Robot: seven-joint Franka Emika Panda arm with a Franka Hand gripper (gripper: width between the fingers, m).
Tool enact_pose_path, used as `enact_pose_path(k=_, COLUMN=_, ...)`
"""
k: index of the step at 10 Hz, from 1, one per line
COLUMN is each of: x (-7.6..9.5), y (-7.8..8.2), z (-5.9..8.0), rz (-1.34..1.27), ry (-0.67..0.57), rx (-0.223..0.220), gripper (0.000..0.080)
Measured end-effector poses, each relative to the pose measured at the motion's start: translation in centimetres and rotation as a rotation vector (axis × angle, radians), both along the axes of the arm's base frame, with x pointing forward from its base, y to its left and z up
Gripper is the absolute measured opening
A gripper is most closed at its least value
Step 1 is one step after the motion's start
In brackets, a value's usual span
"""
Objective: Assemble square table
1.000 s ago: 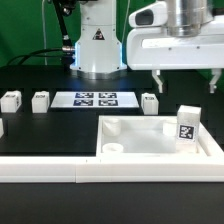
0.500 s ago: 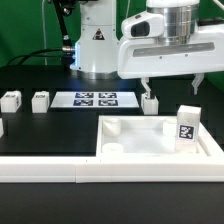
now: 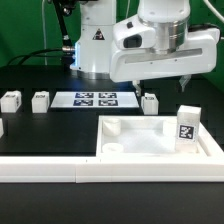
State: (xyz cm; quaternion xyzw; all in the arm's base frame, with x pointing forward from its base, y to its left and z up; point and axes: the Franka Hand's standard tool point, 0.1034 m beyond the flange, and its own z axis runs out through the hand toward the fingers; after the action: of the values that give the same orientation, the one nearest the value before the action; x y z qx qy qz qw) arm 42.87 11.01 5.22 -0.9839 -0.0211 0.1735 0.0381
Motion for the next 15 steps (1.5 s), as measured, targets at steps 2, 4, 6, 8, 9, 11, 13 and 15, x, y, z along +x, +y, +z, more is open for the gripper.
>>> enact_pose_path(k=2, x=0.2, y=-0.1, z=0.0, rz=-0.006, ry=0.120, rx=0.006, gripper=0.0648)
enact_pose_path(k=4, x=-0.8, y=-0.3, z=-0.4, rz=-0.029, ry=0.256, rx=-0.003, gripper=0.0648)
enact_pose_path(k=6, x=-4.4, y=-0.7, z=-2.1, rz=-0.124, ry=0.578, rx=-0.083, gripper=0.0648)
enact_pose_path(k=8, x=-5.6, y=-0.2, z=-3.3, rz=-0.124, ry=0.700, rx=-0.109, gripper=0.0648)
enact_pose_path(k=9, x=-5.9, y=-0.5, z=-3.1, rz=-0.123, ry=0.776, rx=-0.111, gripper=0.0648)
enact_pose_path(k=11, x=-5.4, y=-0.7, z=-3.5, rz=-0.131, ry=0.764, rx=-0.110, gripper=0.0648)
enact_pose_path(k=13, x=-4.8, y=-0.5, z=-4.3, rz=-0.123, ry=0.709, rx=-0.113, gripper=0.0648)
enact_pose_path(k=15, x=-4.3, y=0.0, z=-4.4, rz=-0.047, ry=0.603, rx=-0.146, gripper=0.0648)
